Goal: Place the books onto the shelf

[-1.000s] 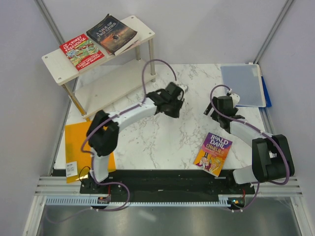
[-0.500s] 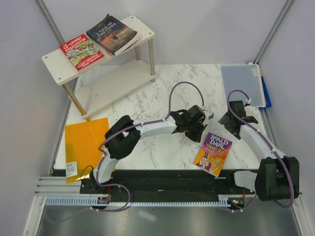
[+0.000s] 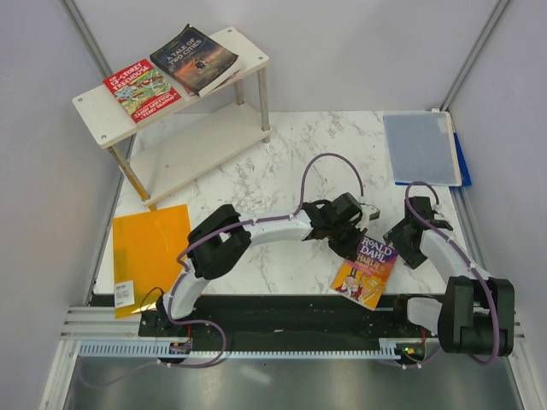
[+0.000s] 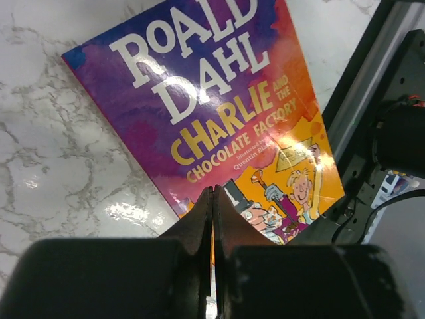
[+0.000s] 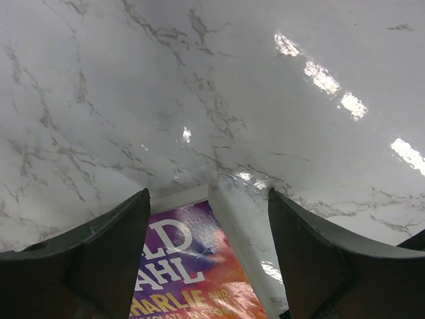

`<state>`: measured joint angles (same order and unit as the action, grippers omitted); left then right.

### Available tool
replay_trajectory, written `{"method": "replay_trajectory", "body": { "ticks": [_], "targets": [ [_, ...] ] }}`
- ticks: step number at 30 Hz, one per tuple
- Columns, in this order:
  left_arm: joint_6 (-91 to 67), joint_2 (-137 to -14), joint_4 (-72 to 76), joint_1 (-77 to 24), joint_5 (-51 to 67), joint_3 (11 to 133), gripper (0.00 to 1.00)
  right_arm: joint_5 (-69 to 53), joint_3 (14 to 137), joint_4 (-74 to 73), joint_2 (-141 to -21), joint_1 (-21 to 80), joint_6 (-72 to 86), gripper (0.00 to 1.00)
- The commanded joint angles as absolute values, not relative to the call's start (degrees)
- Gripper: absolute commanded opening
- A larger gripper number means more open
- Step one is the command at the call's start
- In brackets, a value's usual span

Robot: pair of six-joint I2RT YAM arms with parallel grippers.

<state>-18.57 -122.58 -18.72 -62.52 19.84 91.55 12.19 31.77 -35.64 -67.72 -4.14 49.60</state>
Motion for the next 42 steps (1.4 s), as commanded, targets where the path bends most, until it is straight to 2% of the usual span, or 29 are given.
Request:
{"method": "replay_trajectory", "body": {
  "ticks": [1,9,19,24,27,31,36,42],
  "targets": [
    [-19.95,-125.85,-19.16,-62.49,21.36,94.47,0.02,2.38,29.27,-34.11,-70.05,-3.96,50.1,0.79],
    [-22.76,-131.48,-26.19,-61.79,14.69,97.29,0.02,-5.09,28.39,-26.9,-71.54,-2.29,50.97,0.76],
    [-28.47,-132.98,-29.0,-52.74,11.43,92.12,0.02,-5.01,40.6,-18.73,-88.4,14.23,52.12,0.76],
    [-28.57,-131.84,-28.83,-46.85,8.71,86.75,0.02,0.08,45.78,-19.86,-93.78,15.82,47.12,0.79],
    [-28.21,-131.57,-28.92,-44.48,7.56,85.17,0.02,9.62,46.41,-22.49,-91.68,15.73,43.7,0.81],
    [-27.86,-132.01,-28.74,-42.28,7.12,83.5,0.02,16.61,45.71,-26.72,-84.93,14.59,40.35,0.84],
    [-27.16,-132.98,-28.83,-40.26,6.76,83.14,0.02,10.03,41.32,-24.8,-78.23,13.36,34.99,0.84],
    [-27.25,-133.5,-29.18,-40.08,8.7,84.02,0.02,-6.93,35.07,-13.48,-76.72,13.36,33.57,0.82]
  ]
}}
